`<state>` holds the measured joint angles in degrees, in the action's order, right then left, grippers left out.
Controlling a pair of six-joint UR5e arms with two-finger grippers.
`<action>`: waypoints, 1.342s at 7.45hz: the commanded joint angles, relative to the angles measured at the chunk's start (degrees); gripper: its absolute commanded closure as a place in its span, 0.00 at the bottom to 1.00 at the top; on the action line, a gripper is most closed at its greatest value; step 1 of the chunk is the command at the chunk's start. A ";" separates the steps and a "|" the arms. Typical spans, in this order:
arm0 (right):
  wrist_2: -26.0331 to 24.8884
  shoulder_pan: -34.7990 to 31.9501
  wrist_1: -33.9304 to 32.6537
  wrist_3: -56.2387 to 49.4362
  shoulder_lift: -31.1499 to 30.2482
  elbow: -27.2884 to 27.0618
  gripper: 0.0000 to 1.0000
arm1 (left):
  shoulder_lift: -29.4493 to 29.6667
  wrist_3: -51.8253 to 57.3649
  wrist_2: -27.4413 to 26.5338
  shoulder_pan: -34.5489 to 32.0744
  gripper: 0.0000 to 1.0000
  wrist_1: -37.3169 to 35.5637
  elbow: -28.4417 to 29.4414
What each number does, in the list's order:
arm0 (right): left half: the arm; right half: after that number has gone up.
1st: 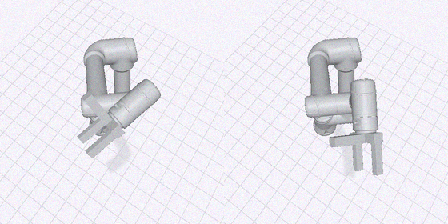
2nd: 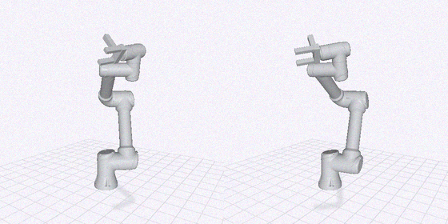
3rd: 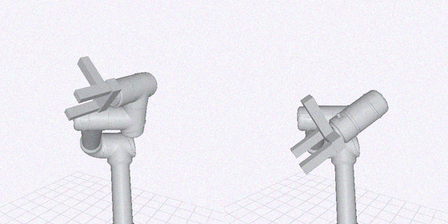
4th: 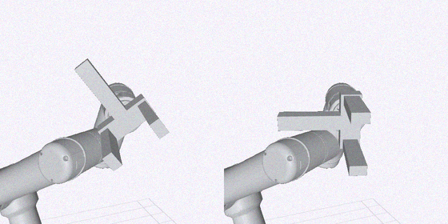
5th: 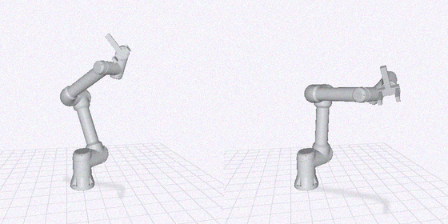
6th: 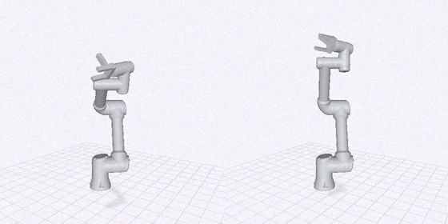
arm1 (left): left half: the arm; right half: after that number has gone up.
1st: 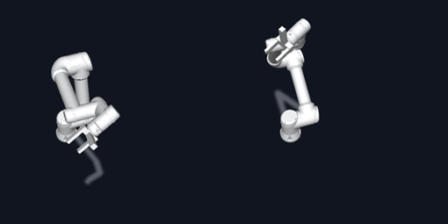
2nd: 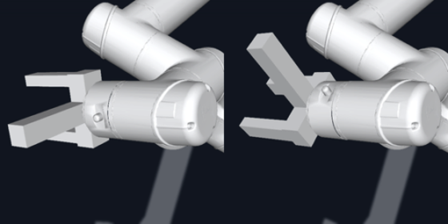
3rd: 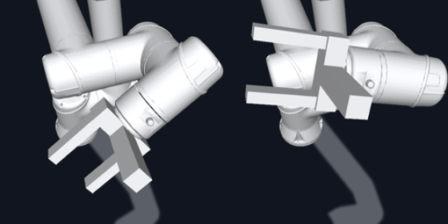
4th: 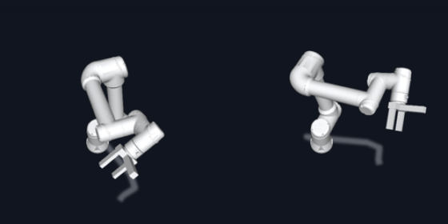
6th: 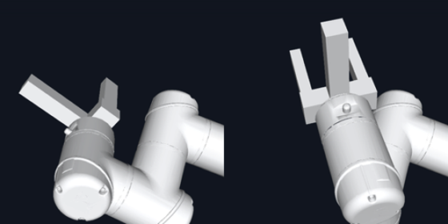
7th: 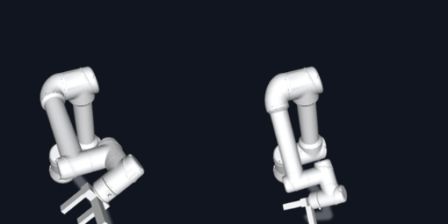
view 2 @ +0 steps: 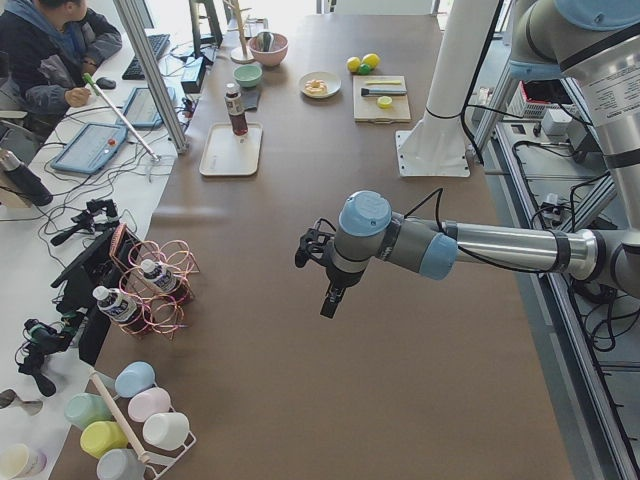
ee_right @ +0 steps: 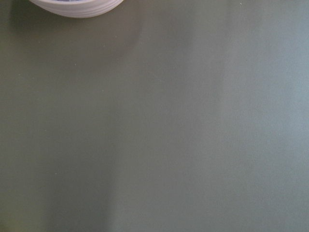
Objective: Place donut on tray
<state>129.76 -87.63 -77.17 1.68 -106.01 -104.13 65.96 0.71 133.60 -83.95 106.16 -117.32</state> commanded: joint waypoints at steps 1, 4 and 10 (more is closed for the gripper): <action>-0.21 -0.08 0.09 -0.01 -0.43 -0.11 0.00 | -0.22 0.34 2.72 -0.69 0.02 -0.17 0.25; 3.36 -0.08 0.09 -0.09 -0.34 -0.37 0.00 | -0.04 2.45 2.89 -1.30 0.02 -0.78 0.00; 4.01 0.00 0.09 -0.01 -0.34 -0.28 0.00 | 6.20 2.54 2.80 -3.66 0.02 -15.19 1.65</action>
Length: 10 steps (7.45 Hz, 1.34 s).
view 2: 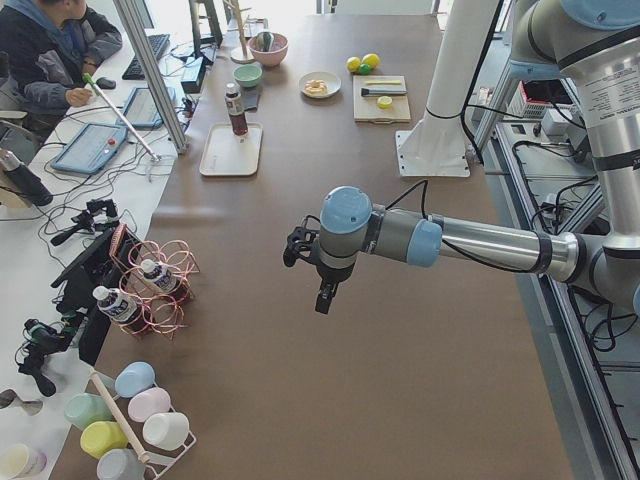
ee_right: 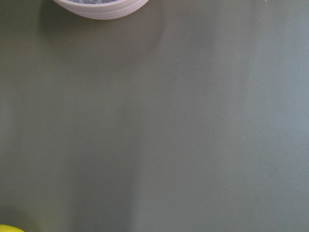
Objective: Place donut on tray
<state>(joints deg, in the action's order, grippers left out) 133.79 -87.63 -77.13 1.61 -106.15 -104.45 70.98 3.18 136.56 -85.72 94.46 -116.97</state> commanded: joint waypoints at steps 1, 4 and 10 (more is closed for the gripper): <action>-0.02 0.01 0.05 0.06 -0.29 -0.05 0.00 | 1.00 0.07 -0.24 -2.17 0.02 -3.41 1.48; -0.19 0.01 0.05 -0.03 -0.29 0.04 0.00 | 0.65 -0.11 -0.42 -2.17 0.02 -3.41 1.48; -0.72 0.18 -0.04 0.06 -0.38 0.48 0.00 | 1.00 -0.63 -0.42 -2.52 0.02 -3.32 -0.54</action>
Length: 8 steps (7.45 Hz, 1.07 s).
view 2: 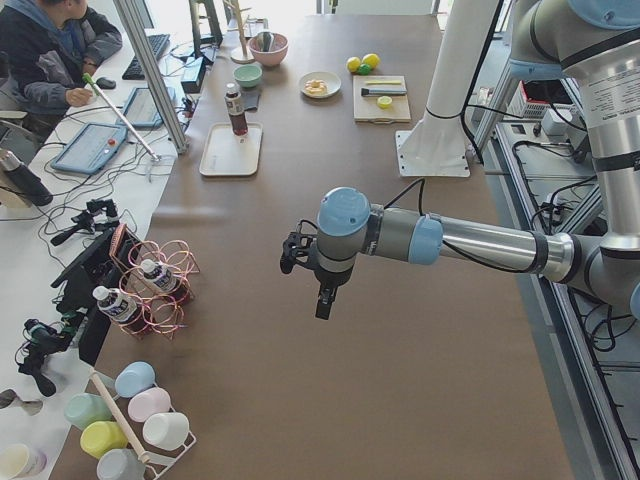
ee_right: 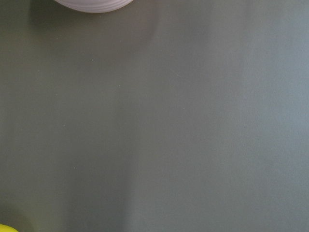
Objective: Place donut on tray
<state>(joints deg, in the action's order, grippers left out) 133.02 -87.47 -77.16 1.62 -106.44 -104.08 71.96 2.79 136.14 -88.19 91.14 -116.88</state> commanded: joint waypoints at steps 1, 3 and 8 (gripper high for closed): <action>0.05 0.01 0.00 0.05 -0.08 0.19 0.00 | -0.06 -0.33 0.00 -0.05 0.02 0.00 -0.72; -0.47 0.01 0.08 -0.65 -0.17 0.10 0.00 | -0.07 -0.42 0.00 0.12 0.02 0.00 -0.72; -0.39 0.01 0.17 0.05 0.53 1.78 0.00 | 0.02 -1.30 0.00 0.39 0.02 -0.09 -1.16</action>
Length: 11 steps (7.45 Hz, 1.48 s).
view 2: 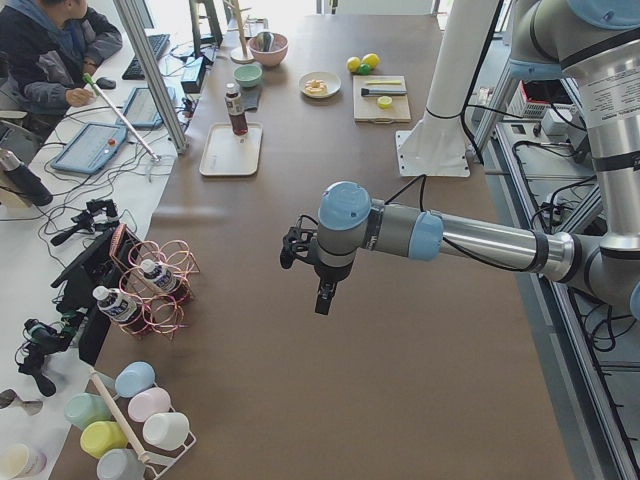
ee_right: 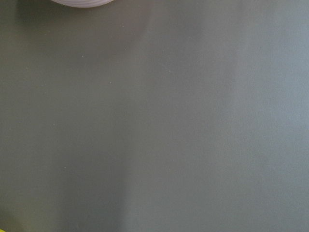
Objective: Place donut on tray
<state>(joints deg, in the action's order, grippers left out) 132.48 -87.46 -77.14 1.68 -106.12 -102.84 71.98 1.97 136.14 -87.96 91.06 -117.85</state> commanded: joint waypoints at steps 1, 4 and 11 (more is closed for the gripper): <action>-0.03 0.00 0.06 0.08 0.30 0.62 0.00 | 0.00 -0.56 0.00 0.24 0.02 0.00 -0.18; 0.14 0.00 0.06 -0.09 0.21 0.89 0.00 | 0.09 -0.65 0.00 0.33 0.02 0.00 -0.18; 2.52 0.00 -0.02 0.26 0.03 1.06 0.00 | 0.00 -1.88 0.00 0.42 0.02 0.00 -0.18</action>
<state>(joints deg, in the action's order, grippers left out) 134.48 -87.45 -77.17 1.91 -105.98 -101.81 72.01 0.10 136.14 -87.54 91.05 -118.04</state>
